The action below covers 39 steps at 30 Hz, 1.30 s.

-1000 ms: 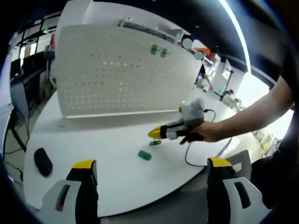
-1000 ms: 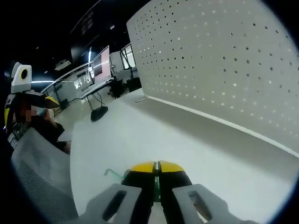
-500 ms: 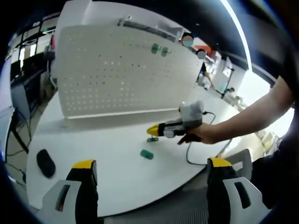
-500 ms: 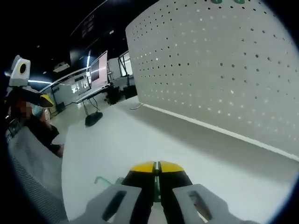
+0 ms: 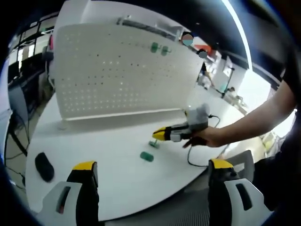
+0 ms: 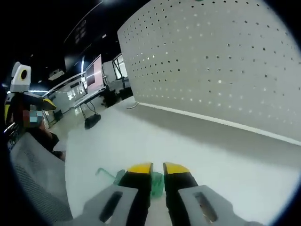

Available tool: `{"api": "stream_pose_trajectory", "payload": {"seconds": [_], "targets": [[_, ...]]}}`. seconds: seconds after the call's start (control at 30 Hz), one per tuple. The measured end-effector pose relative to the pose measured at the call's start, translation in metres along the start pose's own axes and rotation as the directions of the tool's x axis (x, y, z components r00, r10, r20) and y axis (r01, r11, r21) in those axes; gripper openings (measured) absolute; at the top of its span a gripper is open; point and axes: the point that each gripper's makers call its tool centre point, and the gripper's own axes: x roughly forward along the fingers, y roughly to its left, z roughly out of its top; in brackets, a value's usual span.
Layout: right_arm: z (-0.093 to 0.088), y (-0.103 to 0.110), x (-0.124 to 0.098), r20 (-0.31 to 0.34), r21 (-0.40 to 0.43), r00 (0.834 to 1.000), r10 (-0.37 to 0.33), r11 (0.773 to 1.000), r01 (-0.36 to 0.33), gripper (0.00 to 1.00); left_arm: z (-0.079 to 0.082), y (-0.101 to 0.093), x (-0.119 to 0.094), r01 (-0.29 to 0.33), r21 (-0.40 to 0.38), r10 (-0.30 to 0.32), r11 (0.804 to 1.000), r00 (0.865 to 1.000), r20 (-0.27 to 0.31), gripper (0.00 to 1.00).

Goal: Insert the hook assembly into the mounting plate slot until the hook locks in place.

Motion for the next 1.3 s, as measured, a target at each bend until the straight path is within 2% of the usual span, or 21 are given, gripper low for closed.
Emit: {"api": "stream_pose_trajectory", "payload": {"seconds": [0.1,0.2,0.27,0.4,0.5,0.57,0.63,0.73,0.87,0.93,1.0,1.03,1.07,1.13,1.3], "targets": [[0.011,-0.002,-0.006,-0.001,0.037,1.0,-0.003,0.999,0.003,0.08,0.0,0.0,-0.001,-0.002,-0.001,0.002,1.0,1.0,0.004,0.99],[0.028,-0.004,-0.016,0.005,0.038,1.0,0.006,0.999,-0.006,0.1,0.0,0.002,-0.003,-0.004,-0.004,0.004,1.0,1.0,0.006,0.99],[0.037,-0.003,-0.021,0.02,0.081,0.999,0.025,0.996,-0.027,0.13,0.0,0.002,-0.003,-0.006,-0.002,0.006,1.0,1.0,0.009,0.99],[0.037,-0.005,-0.03,-0.058,0.053,0.998,0.018,0.998,-0.015,0.15,0.0,0.001,-0.004,-0.004,-0.001,0.004,1.0,1.0,0.015,0.99],[0.04,0.011,-0.035,-0.082,0.029,0.996,0.041,0.999,-0.038,0.15,0.001,0.002,-0.006,0.0,-0.003,0.0,1.0,1.0,0.022,0.99],[0.031,0.032,-0.036,-0.13,0.061,0.988,0.088,0.995,-0.081,0.15,0.0,0.002,-0.007,0.001,-0.002,-0.001,1.0,1.0,0.023,0.99],[0.024,0.045,-0.034,-0.141,0.072,0.984,0.11,0.992,-0.101,0.16,0.0,0.002,-0.008,0.003,0.001,-0.003,1.0,1.0,0.022,0.98],[0.006,0.064,-0.031,-0.191,0.108,0.973,0.133,0.988,-0.114,0.17,-0.001,0.002,-0.01,0.005,0.0,-0.005,1.0,1.0,0.019,0.98],[-0.013,0.083,-0.026,-0.22,0.158,0.964,0.15,0.98,-0.117,0.17,-0.002,0.004,-0.013,0.005,0.0,-0.005,1.0,1.0,0.021,0.98],[-0.021,0.091,-0.022,-0.232,0.242,0.96,0.158,0.965,-0.101,0.17,-0.003,0.005,-0.013,0.004,0.0,-0.004,1.0,1.0,0.018,0.98],[-0.026,0.099,-0.016,-0.223,0.35,0.958,0.182,0.932,-0.096,0.16,-0.003,0.005,-0.014,0.004,0.0,-0.004,1.0,1.0,0.017,0.98],[-0.029,0.102,-0.014,-0.225,0.411,0.955,0.193,0.908,-0.087,0.16,-0.004,0.005,-0.014,0.004,-0.001,-0.004,1.0,1.0,0.017,0.98],[-0.03,0.104,-0.012,-0.221,0.442,0.955,0.197,0.893,-0.082,0.16,-0.004,0.006,-0.014,0.005,-0.001,-0.005,1.0,1.0,0.016,0.98],[-0.034,0.103,-0.007,-0.216,0.487,0.958,0.19,0.871,-0.063,0.15,-0.004,0.005,-0.014,0.007,0.0,-0.007,1.0,1.0,0.015,0.98],[-0.035,0.095,0.002,-0.211,0.538,0.964,0.161,0.843,-0.023,0.12,-0.004,0.006,-0.012,0.011,0.0,-0.011,1.0,1.0,0.009,0.98]]}}
